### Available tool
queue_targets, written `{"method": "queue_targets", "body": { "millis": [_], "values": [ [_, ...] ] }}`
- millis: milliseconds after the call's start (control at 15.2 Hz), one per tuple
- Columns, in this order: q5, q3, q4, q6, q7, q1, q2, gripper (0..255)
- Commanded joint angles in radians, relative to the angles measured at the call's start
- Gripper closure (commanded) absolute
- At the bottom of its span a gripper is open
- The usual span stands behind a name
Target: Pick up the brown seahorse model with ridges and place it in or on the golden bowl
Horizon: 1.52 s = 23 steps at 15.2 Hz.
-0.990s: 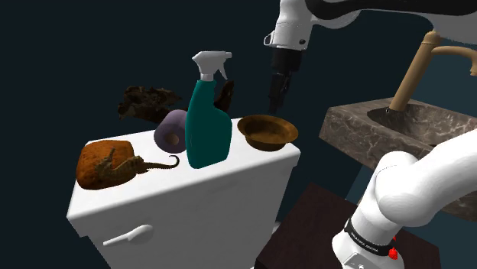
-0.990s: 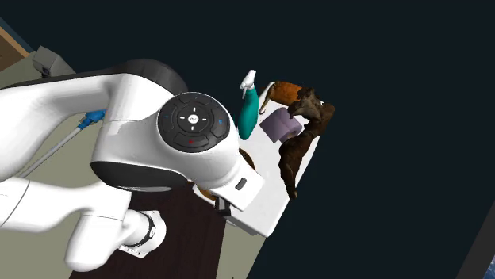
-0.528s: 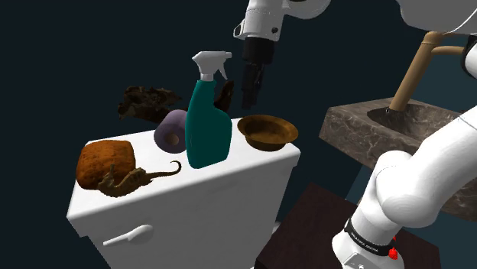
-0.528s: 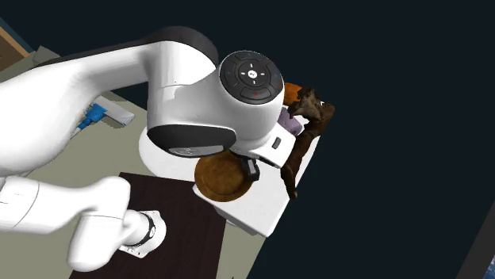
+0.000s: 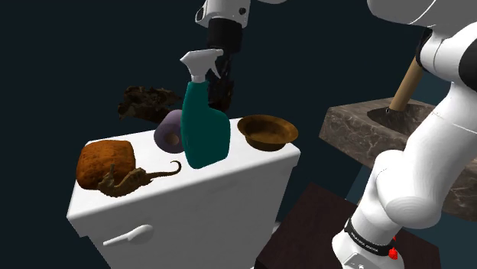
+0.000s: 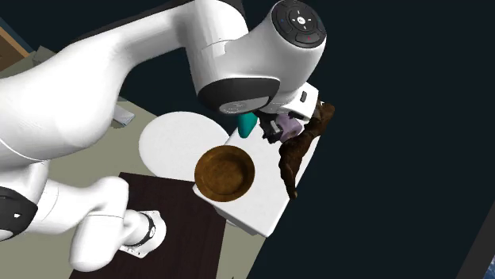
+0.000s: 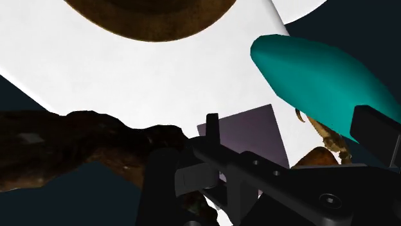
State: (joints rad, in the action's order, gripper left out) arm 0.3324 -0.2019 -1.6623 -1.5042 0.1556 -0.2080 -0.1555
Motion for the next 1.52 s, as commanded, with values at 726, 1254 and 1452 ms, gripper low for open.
{"method": "queue_targets", "body": {
  "millis": [726,1254,1452],
  "values": [
    [0.033,-0.076,0.245,0.006,-0.012,-0.077,0.215,0],
    [0.036,-0.080,0.196,-0.031,-0.006,-0.081,0.202,0],
    [0.036,-0.080,0.196,-0.031,-0.006,-0.081,0.203,255]
  ]
}}
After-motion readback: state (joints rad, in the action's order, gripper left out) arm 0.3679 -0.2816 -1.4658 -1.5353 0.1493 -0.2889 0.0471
